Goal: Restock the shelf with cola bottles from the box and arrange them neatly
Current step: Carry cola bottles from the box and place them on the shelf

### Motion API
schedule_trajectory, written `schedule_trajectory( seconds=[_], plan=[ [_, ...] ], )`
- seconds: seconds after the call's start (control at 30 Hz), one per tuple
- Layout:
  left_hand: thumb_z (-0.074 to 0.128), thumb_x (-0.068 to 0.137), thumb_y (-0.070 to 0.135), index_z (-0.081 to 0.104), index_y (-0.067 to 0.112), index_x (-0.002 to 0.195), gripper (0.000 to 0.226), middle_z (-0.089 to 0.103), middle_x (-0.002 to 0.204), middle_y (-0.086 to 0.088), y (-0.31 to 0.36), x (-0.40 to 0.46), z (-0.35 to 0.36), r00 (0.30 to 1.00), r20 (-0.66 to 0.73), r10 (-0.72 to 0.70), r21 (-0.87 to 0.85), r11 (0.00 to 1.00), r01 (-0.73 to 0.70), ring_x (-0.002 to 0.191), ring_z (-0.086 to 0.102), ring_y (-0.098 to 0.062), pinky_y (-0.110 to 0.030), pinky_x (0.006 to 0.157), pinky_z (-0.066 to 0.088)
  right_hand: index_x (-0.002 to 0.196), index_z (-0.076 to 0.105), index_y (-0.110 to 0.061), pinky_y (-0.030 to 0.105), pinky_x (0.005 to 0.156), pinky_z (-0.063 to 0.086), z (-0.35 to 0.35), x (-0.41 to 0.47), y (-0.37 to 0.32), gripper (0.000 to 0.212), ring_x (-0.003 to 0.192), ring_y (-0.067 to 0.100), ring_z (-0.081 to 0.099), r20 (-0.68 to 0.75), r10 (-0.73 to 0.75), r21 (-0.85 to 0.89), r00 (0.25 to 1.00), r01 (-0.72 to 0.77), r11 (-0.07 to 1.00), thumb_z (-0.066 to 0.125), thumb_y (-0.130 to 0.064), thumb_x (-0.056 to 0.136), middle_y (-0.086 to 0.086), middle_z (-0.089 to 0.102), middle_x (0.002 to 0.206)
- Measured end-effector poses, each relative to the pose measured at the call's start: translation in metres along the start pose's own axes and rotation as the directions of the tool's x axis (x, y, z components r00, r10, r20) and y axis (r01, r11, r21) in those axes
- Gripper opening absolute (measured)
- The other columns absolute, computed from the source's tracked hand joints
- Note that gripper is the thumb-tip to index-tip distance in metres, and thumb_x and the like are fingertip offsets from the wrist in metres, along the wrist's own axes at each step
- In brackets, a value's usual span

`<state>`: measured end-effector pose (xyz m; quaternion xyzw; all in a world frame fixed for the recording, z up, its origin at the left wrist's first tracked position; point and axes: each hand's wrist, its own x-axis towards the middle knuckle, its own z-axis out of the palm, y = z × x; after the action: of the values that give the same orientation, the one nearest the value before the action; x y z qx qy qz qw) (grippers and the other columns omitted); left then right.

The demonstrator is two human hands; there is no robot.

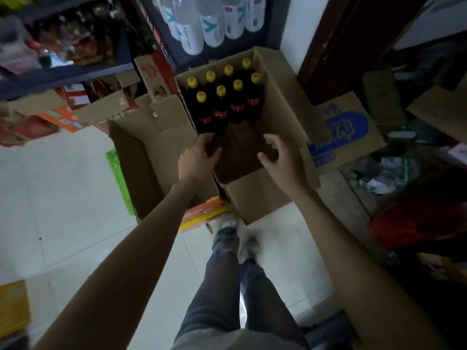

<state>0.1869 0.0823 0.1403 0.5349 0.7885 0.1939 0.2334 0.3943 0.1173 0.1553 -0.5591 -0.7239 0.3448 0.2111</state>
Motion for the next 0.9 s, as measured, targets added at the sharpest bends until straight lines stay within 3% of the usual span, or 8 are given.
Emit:
schedule_trajectory(
  seconds=[0.1,0.2,0.4,0.47,0.57,0.67,0.9],
  plan=[
    [0.057,0.091,0.039,0.043,0.023,0.136,0.05,0.053,0.132,-0.006,-0.022,0.057,0.013,0.999,0.029,-0.02,0.004,1.0,0.019,0.119,0.052,-0.027,-0.043,0.095,0.047,0.134,0.049,-0.015,0.023,0.092,0.04,0.022,0.058,0.006,0.047,0.12,0.015,0.05,0.067,-0.031,0.047,0.997,0.027,0.999,0.065,-0.021,0.09,0.002,0.055,0.128],
    [0.058,0.091,0.037,0.039,0.02,0.14,0.056,0.046,0.14,-0.008,-0.043,0.107,0.024,0.999,0.02,-0.035,0.042,0.999,0.035,0.127,0.045,-0.029,-0.045,0.099,0.045,0.135,0.049,-0.016,0.03,0.1,0.044,0.049,0.112,0.014,0.049,0.124,0.016,0.048,0.096,-0.012,0.032,0.995,0.009,0.999,0.066,-0.021,0.089,0.002,0.054,0.131],
    [0.063,0.087,0.034,0.036,0.015,0.143,0.065,0.042,0.142,-0.009,-0.075,0.179,0.03,0.997,-0.025,0.073,0.197,0.978,-0.066,0.133,0.035,-0.027,-0.043,0.109,0.034,0.141,0.041,-0.017,0.041,0.105,0.044,0.116,0.203,0.019,0.061,0.131,0.021,0.044,0.162,-0.021,-0.021,0.987,0.025,0.999,0.069,-0.021,0.087,0.004,0.048,0.14],
    [0.064,0.086,0.035,0.037,0.014,0.142,0.066,0.042,0.144,-0.009,-0.079,0.197,0.032,0.994,-0.022,0.11,0.259,0.961,-0.1,0.138,0.029,-0.027,-0.044,0.114,0.025,0.144,0.036,-0.019,0.042,0.101,0.047,0.136,0.221,0.019,0.068,0.133,0.023,0.042,0.121,-0.027,-0.062,0.992,0.034,0.998,0.07,-0.022,0.085,0.004,0.043,0.145],
    [0.065,0.084,0.037,0.036,0.016,0.143,0.069,0.046,0.142,-0.008,-0.08,0.22,0.037,0.994,0.038,0.107,0.34,0.934,-0.113,0.141,0.025,-0.026,-0.048,0.118,0.013,0.147,0.03,-0.018,0.044,0.096,0.049,0.158,0.238,0.022,0.076,0.133,0.027,0.043,-0.003,0.066,-0.097,0.998,-0.066,0.993,0.072,-0.026,0.083,0.006,0.036,0.15],
    [0.068,0.081,0.039,0.04,0.017,0.139,0.068,0.051,0.137,-0.007,-0.079,0.232,0.041,0.993,0.068,0.091,0.385,0.916,-0.111,0.138,0.03,-0.027,-0.049,0.116,0.007,0.149,0.024,-0.02,0.047,0.098,0.044,0.17,0.252,0.028,0.085,0.135,0.027,0.04,0.052,0.145,-0.143,0.988,-0.136,0.98,0.074,-0.028,0.082,0.003,0.033,0.153],
    [0.071,0.077,0.041,0.046,0.015,0.125,0.059,0.058,0.124,-0.009,-0.075,0.24,0.053,0.997,0.015,0.077,0.475,0.877,-0.075,0.122,0.045,-0.031,-0.045,0.107,0.024,0.143,0.036,-0.017,0.046,0.096,0.045,0.191,0.266,0.042,0.076,0.131,0.028,0.046,0.019,0.137,-0.131,0.99,-0.133,0.982,0.076,-0.024,0.08,0.003,0.046,0.145]
  ],
)
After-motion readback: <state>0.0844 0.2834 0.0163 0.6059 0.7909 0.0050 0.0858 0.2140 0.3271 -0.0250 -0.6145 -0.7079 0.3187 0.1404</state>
